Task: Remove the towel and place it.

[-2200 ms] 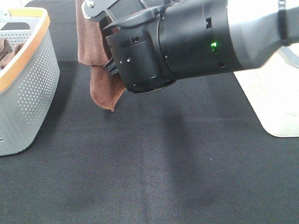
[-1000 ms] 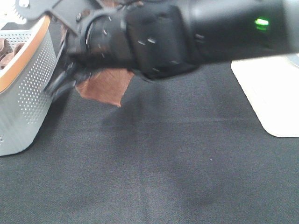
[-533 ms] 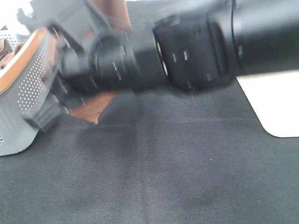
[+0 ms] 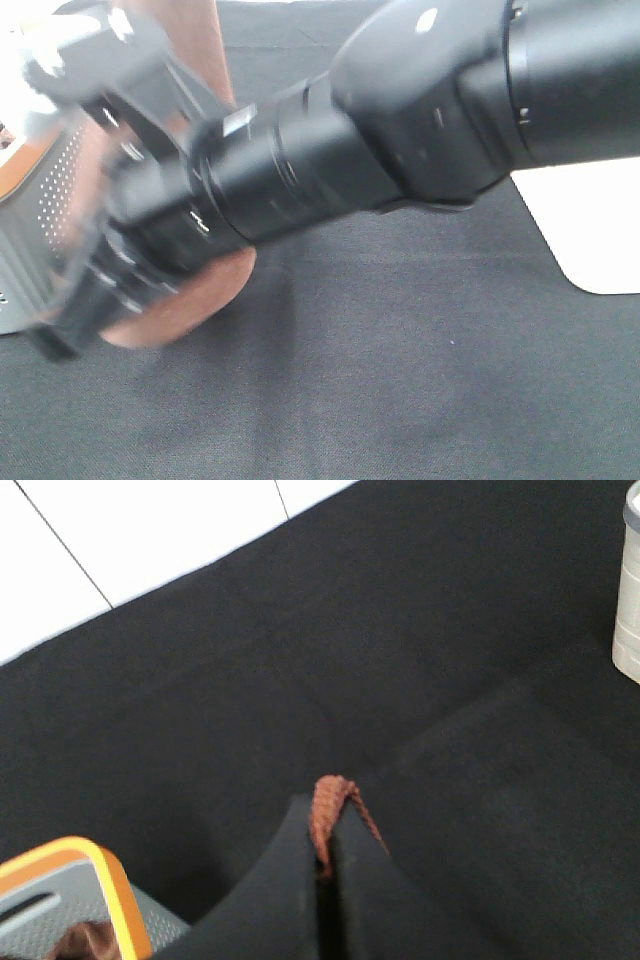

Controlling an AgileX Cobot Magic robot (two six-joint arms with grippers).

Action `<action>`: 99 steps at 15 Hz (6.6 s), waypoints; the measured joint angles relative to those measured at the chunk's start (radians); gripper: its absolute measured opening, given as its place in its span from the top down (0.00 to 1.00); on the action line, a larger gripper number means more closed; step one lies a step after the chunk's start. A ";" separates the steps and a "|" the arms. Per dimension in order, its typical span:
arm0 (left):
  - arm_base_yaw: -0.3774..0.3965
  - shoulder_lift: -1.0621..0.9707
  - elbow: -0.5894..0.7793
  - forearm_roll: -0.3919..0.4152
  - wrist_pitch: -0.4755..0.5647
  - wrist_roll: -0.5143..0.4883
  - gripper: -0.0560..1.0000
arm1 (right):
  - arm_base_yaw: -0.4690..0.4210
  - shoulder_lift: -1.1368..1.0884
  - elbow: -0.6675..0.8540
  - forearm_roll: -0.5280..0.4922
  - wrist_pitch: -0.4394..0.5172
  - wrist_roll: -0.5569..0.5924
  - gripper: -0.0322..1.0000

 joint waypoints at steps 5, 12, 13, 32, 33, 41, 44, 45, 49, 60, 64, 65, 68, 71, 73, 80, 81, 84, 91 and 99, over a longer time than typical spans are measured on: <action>0.000 -0.010 -0.001 0.025 0.115 0.000 0.95 | 0.011 -0.102 0.004 -1.080 0.198 1.219 0.97; 0.001 -0.013 -0.005 0.018 0.269 0.000 0.95 | -0.111 -0.164 -0.010 -1.485 0.453 1.559 0.97; 0.001 -0.012 -0.005 0.017 0.271 0.000 0.95 | -0.156 -0.164 -0.024 -1.485 0.450 1.556 0.97; 0.237 0.286 -0.006 0.153 -0.649 -0.092 0.95 | -0.724 0.103 -0.238 -1.511 -0.498 1.405 0.97; 0.256 0.310 -0.006 0.155 -0.720 -0.092 0.95 | -0.727 0.160 -0.294 -1.511 -0.502 1.400 0.97; 0.254 0.400 -0.006 0.108 -0.502 -0.093 0.95 | -0.715 0.271 -0.362 -1.512 -0.349 1.401 0.97; 0.204 0.400 -0.006 0.006 -0.289 -0.053 0.95 | -0.696 0.271 -0.362 -1.365 -0.130 1.394 0.97; 0.186 0.400 -0.006 -0.020 -0.229 -0.012 0.95 | -0.696 0.271 -0.362 -1.306 -0.070 1.364 0.97; 0.129 0.400 -0.008 -0.121 0.061 0.122 0.95 | -0.696 0.271 -0.362 -0.987 0.207 1.108 0.97; 0.126 0.400 -0.012 -0.356 0.495 0.224 0.95 | -0.634 0.267 -0.363 -0.838 0.657 0.962 0.97; 0.128 0.400 0.064 -0.442 0.502 0.267 0.95 | -0.634 0.267 -0.363 -0.833 0.755 0.973 0.97; 0.128 0.400 0.105 -0.473 0.502 0.277 0.95 | -0.634 0.267 -0.363 -0.823 0.784 0.975 0.97; 0.128 0.399 0.217 -0.507 0.501 0.281 0.95 | -0.629 0.267 -0.363 -0.753 0.889 0.977 0.97; 0.128 0.395 0.247 -0.518 0.499 0.281 0.95 | -0.621 0.267 -0.363 -0.742 0.923 0.967 0.97; 0.128 0.379 0.288 -0.525 0.495 0.295 0.95 | -0.608 0.267 -0.358 -0.737 0.935 0.959 0.97; 0.136 0.365 0.316 -0.490 0.529 0.307 0.89 | -0.616 0.266 -0.229 -0.804 0.865 0.959 0.65; 0.138 0.365 0.318 -0.480 0.536 0.307 0.80 | -0.617 0.266 -0.229 -0.809 0.865 0.959 0.53; 0.139 0.365 0.320 -0.500 0.540 0.310 0.45 | -0.617 0.266 -0.229 -0.807 0.870 0.959 0.40; 0.140 0.304 0.319 -0.576 0.542 0.337 0.29 | -0.617 0.257 -0.229 -0.805 0.919 0.958 0.38; 0.140 -0.057 0.243 -0.536 0.544 0.337 0.29 | -0.617 -0.055 -0.229 -0.767 0.944 0.953 0.38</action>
